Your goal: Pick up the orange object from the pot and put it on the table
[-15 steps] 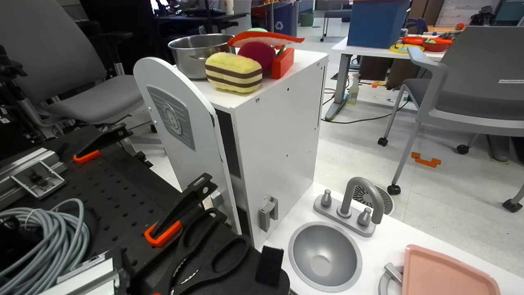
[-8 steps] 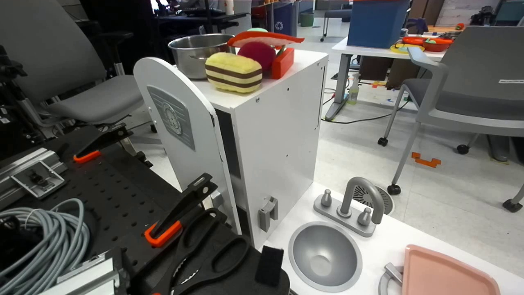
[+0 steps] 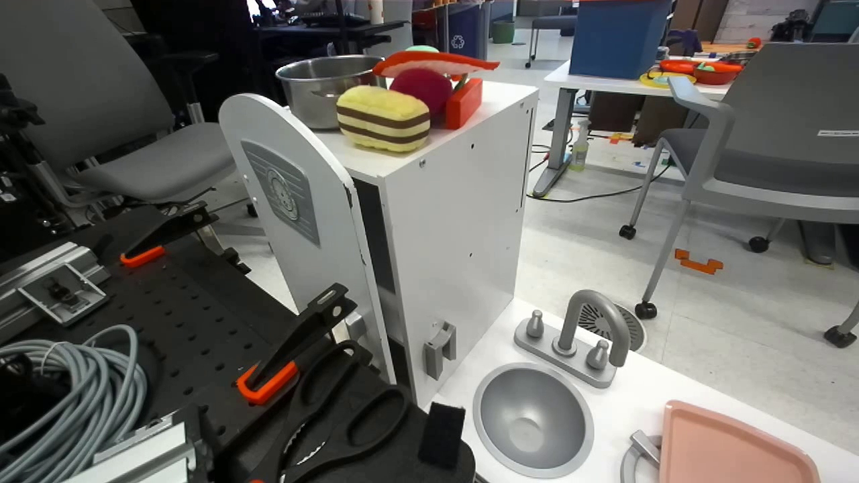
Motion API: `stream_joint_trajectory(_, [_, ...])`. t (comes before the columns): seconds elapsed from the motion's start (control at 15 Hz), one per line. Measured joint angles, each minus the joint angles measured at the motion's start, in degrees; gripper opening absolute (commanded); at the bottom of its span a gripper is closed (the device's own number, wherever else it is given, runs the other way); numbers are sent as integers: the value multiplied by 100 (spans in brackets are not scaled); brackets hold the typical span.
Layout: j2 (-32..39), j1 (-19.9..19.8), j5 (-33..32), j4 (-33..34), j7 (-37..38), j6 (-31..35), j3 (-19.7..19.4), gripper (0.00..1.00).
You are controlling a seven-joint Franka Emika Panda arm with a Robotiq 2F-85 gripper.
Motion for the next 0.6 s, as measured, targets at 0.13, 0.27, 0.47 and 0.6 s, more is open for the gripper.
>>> stream_joint_trajectory(0.13, [-81,50,0,-52,-123,-42,6,100])
stream_joint_trajectory(0.27, [-126,73,0,-90,-187,-46,8,100])
stream_joint_trajectory(0.47, [-134,73,-1,-105,-213,-46,8,100])
stream_joint_trajectory(0.6, [-134,73,-1,-105,-215,-46,8,100])
